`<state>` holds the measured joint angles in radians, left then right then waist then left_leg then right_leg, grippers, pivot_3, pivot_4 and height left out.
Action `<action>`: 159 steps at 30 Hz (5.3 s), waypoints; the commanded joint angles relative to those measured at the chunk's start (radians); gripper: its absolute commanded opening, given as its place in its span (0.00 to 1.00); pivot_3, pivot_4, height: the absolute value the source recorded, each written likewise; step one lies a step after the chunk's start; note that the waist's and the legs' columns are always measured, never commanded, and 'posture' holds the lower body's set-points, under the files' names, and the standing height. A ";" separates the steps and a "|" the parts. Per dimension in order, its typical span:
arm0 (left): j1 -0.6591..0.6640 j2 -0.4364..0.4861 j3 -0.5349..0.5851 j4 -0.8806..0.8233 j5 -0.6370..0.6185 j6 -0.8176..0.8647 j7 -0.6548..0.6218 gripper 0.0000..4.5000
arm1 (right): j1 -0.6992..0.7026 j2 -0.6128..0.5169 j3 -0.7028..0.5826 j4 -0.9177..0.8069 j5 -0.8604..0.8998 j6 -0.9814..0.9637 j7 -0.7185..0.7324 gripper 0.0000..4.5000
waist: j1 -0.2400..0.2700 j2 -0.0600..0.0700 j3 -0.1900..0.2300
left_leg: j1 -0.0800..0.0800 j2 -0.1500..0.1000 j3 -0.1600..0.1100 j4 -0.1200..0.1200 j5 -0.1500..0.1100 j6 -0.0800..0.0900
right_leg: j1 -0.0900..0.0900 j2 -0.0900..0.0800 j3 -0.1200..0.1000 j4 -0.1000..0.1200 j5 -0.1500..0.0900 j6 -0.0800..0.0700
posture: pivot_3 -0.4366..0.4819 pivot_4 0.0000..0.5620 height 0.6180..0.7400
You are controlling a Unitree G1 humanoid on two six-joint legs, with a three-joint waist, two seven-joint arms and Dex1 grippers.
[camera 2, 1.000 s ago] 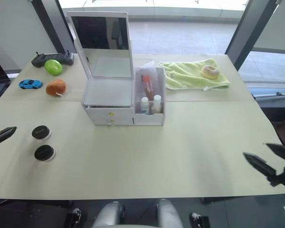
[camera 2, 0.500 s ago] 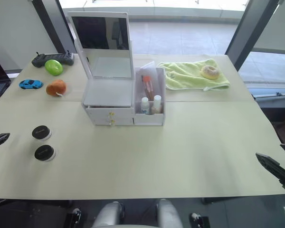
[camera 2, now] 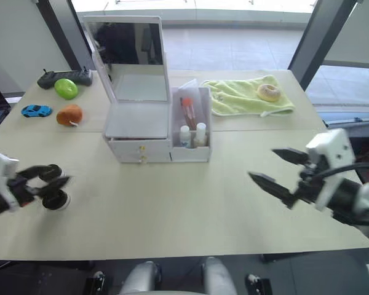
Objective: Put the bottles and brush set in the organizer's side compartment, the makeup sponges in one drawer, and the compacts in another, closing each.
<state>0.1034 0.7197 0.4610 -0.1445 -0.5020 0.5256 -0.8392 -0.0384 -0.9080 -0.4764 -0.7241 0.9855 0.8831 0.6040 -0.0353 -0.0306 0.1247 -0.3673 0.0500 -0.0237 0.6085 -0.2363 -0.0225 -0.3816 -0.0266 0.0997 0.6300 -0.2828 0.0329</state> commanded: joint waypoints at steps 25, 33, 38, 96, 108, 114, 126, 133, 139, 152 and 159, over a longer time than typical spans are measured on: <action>-0.011 -0.666 -0.541 -0.260 0.409 -0.304 0.659 0.99 | -0.242 0.008 0.288 0.044 0.008 0.040 -0.027 1.00 | 0.019 0.003 -0.005 | 0.001 -0.003 -0.003 0.007 -0.001 0.001 | 0.009 0.001 -0.001 -0.004 0.001 0.002 | 0.48 0.27 1.00; -0.107 -0.658 -0.513 -0.175 0.413 -0.310 0.683 0.99 | -0.222 0.013 0.286 0.022 0.012 0.039 -0.053 1.00 | 0.018 0.003 -0.005 | 0.001 -0.003 -0.004 0.007 -0.001 0.001 | 0.009 0.001 -0.002 -0.004 0.001 0.002 | 0.48 0.27 1.00; -0.151 -0.645 -0.501 -0.123 0.415 -0.312 0.679 0.99 | -0.210 0.013 0.276 0.003 0.030 0.044 -0.072 1.00 | 0.019 0.003 -0.005 | 0.000 -0.003 -0.004 0.007 -0.001 0.001 | 0.009 0.001 -0.002 -0.004 0.001 0.003 | 0.48 0.27 1.00; -0.251 -0.641 -0.534 -0.001 0.480 -0.225 0.718 0.21 | -0.164 -0.013 0.234 -0.049 0.117 0.037 -0.174 1.00 | 0.020 0.002 -0.004 | 0.000 -0.003 -0.005 0.007 -0.001 0.001 | 0.009 0.001 -0.002 -0.005 -0.001 0.006 | 0.48 0.27 1.00; -0.088 -0.511 -0.567 -0.145 0.488 -0.248 0.608 0.21 | -0.172 -0.010 0.249 -0.037 0.104 0.029 -0.163 1.00 | 0.018 0.002 -0.004 | 0.000 -0.003 -0.004 0.006 -0.001 0.001 | 0.009 0.001 -0.002 -0.005 -0.001 0.006 | 0.48 0.27 1.00; 0.021 -0.465 -0.582 -0.244 0.471 -0.249 0.558 0.21 | -0.177 -0.013 0.250 -0.033 0.101 0.029 -0.154 1.00 | 0.018 0.003 -0.004 | 0.000 -0.002 -0.004 0.006 -0.001 0.001 | 0.009 0.001 -0.002 -0.006 -0.001 0.006 | 0.48 0.27 1.00; 0.181 -0.406 -0.568 -0.389 0.431 -0.246 0.498 0.21 | -0.205 -0.023 0.255 -0.017 0.093 0.032 -0.126 1.00 | 0.019 0.003 -0.002 | 0.000 -0.002 -0.004 0.005 -0.001 0.001 | 0.008 0.000 -0.002 -0.007 -0.002 0.005 | 0.48 0.27 1.00; 0.176 -0.400 -0.576 -0.388 0.409 -0.240 0.477 0.21 | -0.224 -0.015 0.273 -0.006 0.079 0.029 -0.110 1.00 | 0.019 0.003 -0.002 | -0.001 -0.002 -0.003 0.005 -0.001 0.001 | 0.006 0.000 -0.002 -0.007 -0.004 0.002 | 0.48 0.27 1.00; 0.177 -0.395 -0.574 -0.384 0.408 -0.247 0.470 0.35 | -0.228 -0.009 0.278 -0.005 0.073 0.030 -0.106 1.00 | 0.019 0.003 -0.002 | -0.001 -0.002 -0.003 0.005 -0.001 0.001 | 0.006 0.000 -0.002 -0.007 -0.002 0.004 | 0.48 0.27 1.00; 0.314 -0.261 -0.307 -0.543 0.239 -0.189 0.345 1.00 | -0.152 -0.016 0.208 -0.018 0.093 0.029 -0.083 1.00 | 0.017 0.001 -0.001 | -0.001 -0.001 -0.003 0.004 -0.001 0.001 | 0.000 0.000 -0.001 -0.006 -0.002 0.005 | 0.48 0.27 1.00; 0.270 0.004 0.212 -0.165 -0.014 -0.189 0.097 1.00 | 0.186 -0.036 -0.156 -0.017 0.116 0.043 0.006 1.00 | 0.024 0.002 -0.001 | 0.000 -0.001 -0.003 0.004 -0.001 0.001 | -0.004 0.001 -0.003 -0.005 -0.006 -0.002 | 0.48 0.27 1.00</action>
<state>0.3947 0.7059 0.5975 -0.3690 -0.4953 0.3680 -0.7164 0.1385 -0.9368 -0.5466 -0.7320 1.0919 0.9257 0.5877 -0.0113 -0.0290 0.1239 -0.3668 0.0495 -0.0266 0.6121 -0.2369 -0.0215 -0.3871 -0.0259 0.0967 0.6247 -0.2888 0.0302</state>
